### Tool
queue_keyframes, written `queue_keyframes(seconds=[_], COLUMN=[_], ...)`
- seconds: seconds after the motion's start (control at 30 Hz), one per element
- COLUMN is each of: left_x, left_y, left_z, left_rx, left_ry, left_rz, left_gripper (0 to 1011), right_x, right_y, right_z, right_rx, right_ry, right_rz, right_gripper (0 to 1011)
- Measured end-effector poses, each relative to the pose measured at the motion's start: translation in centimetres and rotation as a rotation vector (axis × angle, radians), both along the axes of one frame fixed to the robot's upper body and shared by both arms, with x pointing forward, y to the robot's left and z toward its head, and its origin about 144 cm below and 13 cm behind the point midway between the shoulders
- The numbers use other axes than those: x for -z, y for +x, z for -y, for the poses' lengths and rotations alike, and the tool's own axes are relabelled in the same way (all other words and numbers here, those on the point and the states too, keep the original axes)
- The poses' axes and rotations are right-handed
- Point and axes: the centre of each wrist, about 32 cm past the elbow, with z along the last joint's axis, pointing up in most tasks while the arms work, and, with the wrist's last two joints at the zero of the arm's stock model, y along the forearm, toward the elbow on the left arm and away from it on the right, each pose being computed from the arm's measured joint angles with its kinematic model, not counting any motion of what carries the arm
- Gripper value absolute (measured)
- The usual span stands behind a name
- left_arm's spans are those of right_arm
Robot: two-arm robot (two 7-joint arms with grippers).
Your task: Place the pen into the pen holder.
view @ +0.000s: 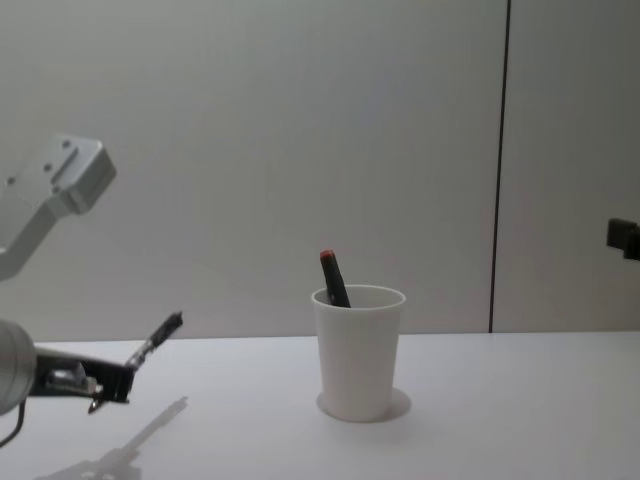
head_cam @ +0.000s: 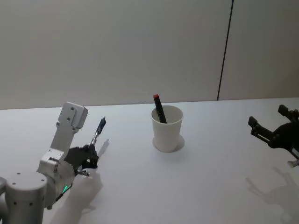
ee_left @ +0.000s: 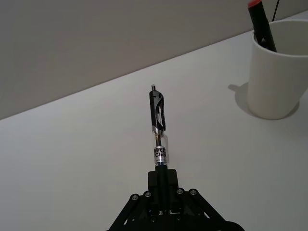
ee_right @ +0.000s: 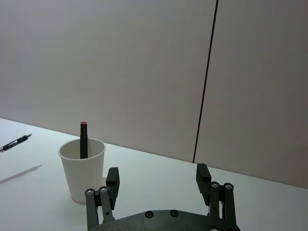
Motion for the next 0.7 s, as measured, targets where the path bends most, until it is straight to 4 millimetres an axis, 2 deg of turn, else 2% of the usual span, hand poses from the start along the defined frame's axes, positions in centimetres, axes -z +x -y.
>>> queue_keyframes(seconds=[0.7], left_x=[-1.2], left_y=[-0.1], left_z=[-1.3], left_rx=[0.179], left_ry=[-0.016], left_rz=[0.308], left_gripper=[123], right_x=[0.0], right_y=[0.0], right_z=[0.0], right_rx=[0.0], right_ry=[0.0], right_rz=[0.0], right_gripper=[1002])
